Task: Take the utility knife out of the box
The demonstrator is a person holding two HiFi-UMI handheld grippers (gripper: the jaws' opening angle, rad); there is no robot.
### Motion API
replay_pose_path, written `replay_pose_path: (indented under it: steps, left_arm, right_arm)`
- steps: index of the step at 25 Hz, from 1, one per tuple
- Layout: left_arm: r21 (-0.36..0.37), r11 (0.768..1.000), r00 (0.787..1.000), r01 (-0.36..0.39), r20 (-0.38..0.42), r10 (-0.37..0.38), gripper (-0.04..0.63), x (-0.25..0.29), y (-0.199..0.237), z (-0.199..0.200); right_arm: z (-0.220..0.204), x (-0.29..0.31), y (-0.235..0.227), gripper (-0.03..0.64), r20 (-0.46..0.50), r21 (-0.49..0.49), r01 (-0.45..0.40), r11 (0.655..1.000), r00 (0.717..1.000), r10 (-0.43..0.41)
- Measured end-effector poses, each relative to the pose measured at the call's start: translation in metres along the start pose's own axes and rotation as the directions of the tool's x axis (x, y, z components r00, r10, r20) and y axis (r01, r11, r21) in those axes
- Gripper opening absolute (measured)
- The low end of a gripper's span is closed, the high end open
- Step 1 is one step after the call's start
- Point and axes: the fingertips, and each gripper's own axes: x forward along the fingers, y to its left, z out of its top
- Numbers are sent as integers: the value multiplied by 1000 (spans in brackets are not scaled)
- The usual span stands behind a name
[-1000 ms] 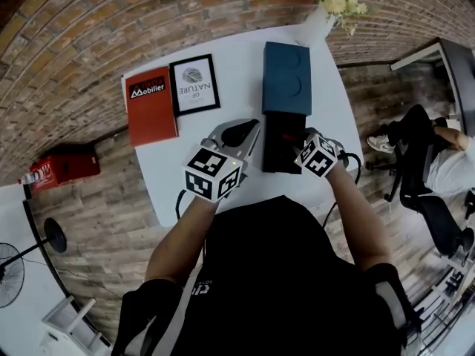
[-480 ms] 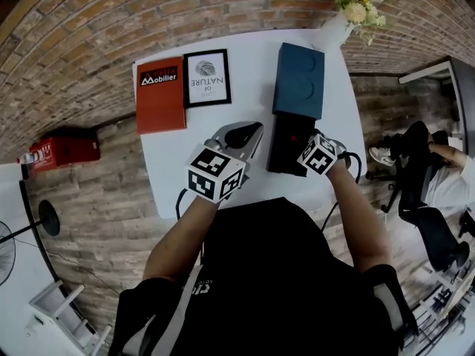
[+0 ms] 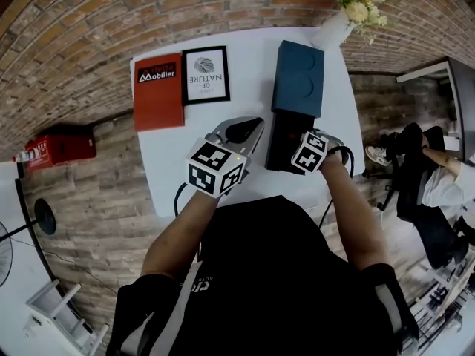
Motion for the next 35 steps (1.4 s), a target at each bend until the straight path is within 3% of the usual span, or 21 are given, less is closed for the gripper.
replay_pose_path:
  steps: [3, 9, 13, 19, 28, 31, 35]
  left_arm:
    - [-5, 1000, 1000, 10, 6, -10, 8, 2, -2, 0]
    - [-6, 1000, 1000, 24, 11, -24, 8, -1, -6, -1]
    - [-11, 1000, 1000, 14, 14, -14, 8, -7, -3, -2]
    - [-33, 999, 1000, -2, 11, 2, 8, -15, 3, -6]
    - [-50, 998, 1000, -22, -3, 21, 8, -25, 11, -15]
    - [-60, 998, 1000, -26, -2, 26, 8, -28, 14, -18]
    - [-72, 997, 1000, -26, 4, 26, 8, -31, 16, -19]
  right_arm:
    - [1, -1, -2, 46, 15, 42, 21, 999, 1000, -21]
    - [0, -2, -6, 20, 58, 30, 96, 995, 994, -97]
    - [2, -11, -6, 12, 112, 111, 31, 993, 993, -43]
    - [3, -13, 4, 99, 81, 84, -68, 994, 995, 61]
    - [-2, -10, -14, 125, 40, -4, -15, 1000, 999, 15]
    - [-1, -10, -17, 83, 9, -16, -25, 1000, 1000, 25]
    - [0, -13, -12, 122, -8, -22, -73, 997, 997, 73]
